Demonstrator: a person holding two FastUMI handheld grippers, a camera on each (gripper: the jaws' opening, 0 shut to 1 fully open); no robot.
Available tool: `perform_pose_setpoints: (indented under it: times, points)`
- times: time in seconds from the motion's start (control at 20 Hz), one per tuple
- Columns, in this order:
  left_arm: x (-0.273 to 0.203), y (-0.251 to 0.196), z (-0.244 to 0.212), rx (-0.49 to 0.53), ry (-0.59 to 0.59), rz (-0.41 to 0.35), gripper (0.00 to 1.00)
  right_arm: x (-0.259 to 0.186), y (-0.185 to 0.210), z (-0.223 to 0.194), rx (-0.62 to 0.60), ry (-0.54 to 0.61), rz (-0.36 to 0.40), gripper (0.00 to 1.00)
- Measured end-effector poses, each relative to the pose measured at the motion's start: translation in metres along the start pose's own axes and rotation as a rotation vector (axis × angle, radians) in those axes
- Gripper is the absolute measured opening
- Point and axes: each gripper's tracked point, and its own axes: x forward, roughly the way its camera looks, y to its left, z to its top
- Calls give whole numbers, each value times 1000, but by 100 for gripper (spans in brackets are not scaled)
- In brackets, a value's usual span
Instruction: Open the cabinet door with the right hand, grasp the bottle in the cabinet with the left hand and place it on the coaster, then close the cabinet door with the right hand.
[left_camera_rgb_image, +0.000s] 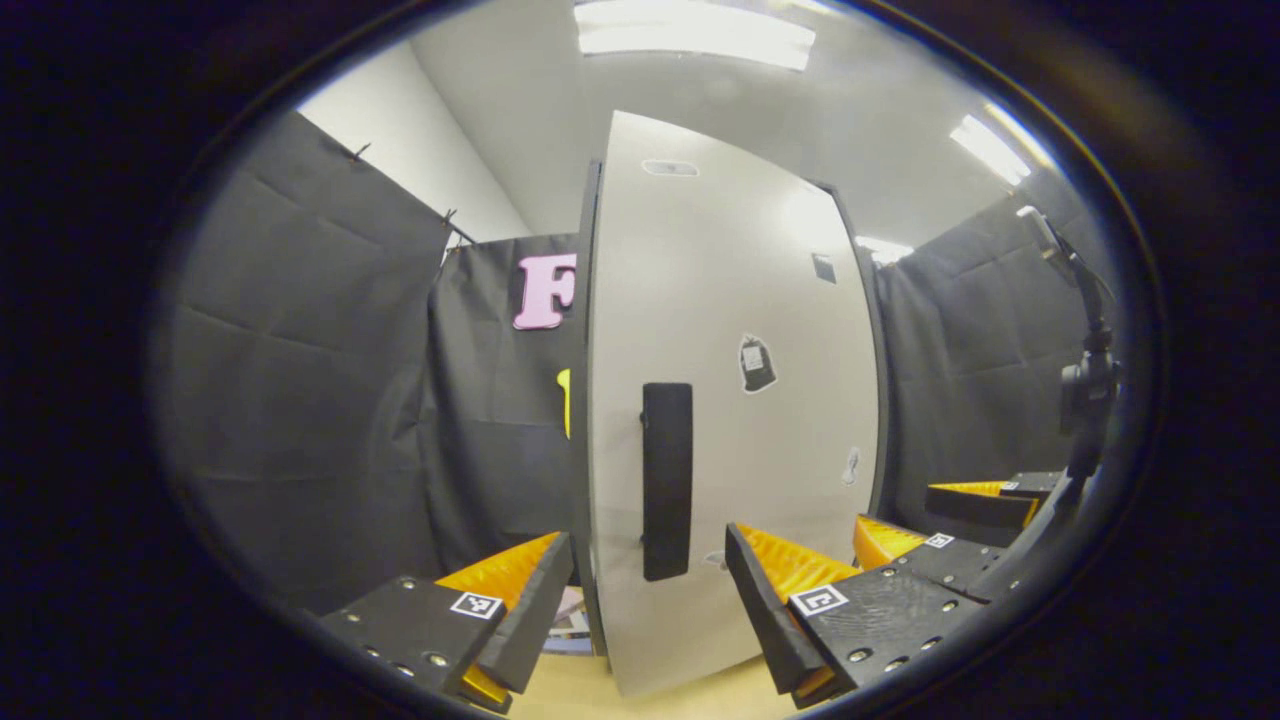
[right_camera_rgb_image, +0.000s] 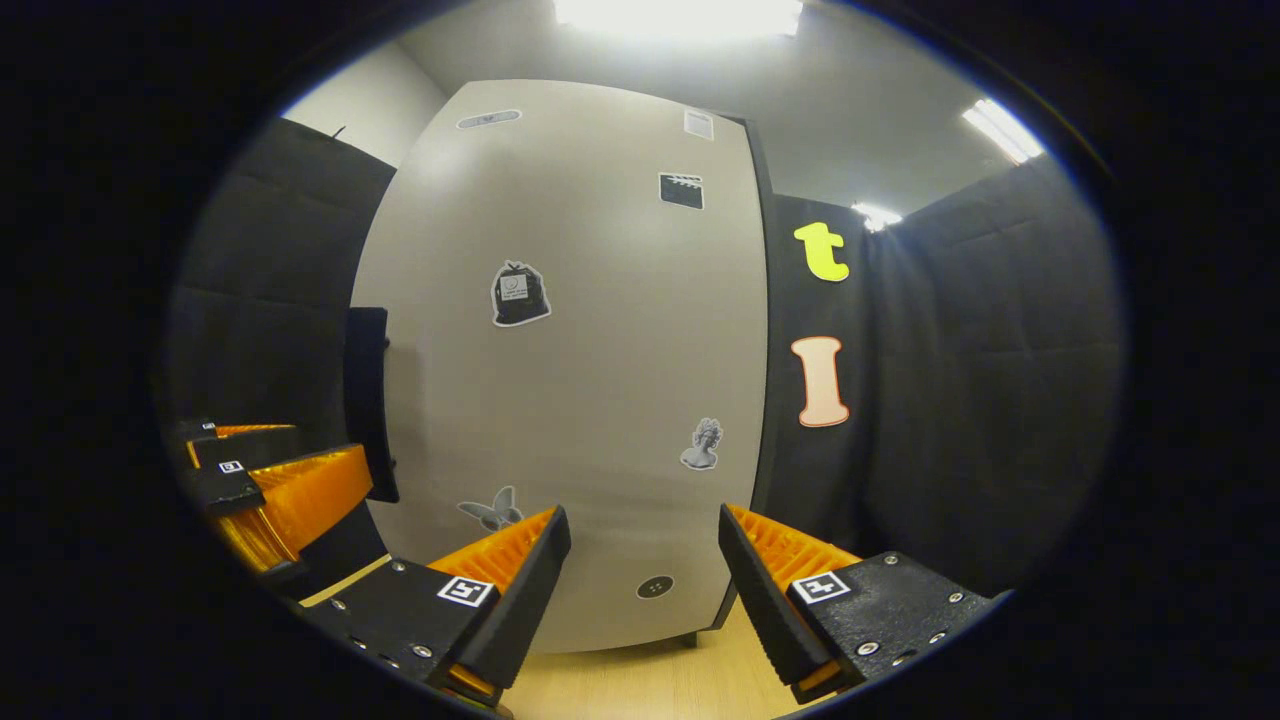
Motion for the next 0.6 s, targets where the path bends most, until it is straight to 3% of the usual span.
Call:
perform_pose_setpoints:
  times: [0.1, 0.2, 0.25, 0.3, 0.45, 0.6]
  points:
    - [4, -6, -10, 11, 24, -9, 93, -2, -1, 0, -5, -1, 7, 93]
    - [6, -13, -16, 5, 51, -30, 93, -1, -2, -4, -6, 5, 13, 93]
    - [6, -16, -17, 3, 57, -39, 88, -1, -4, -6, -2, 8, 15, 93]
    - [6, -18, -16, 3, 58, -40, 93, -1, -4, -7, 5, 10, 18, 93]
    - [6, -19, -19, 7, 65, -40, 93, 0, -10, -10, 24, 18, 11, 93]
    - [7, -20, -23, -6, 78, -42, 88, -2, -14, -7, 32, 5, 11, 93]
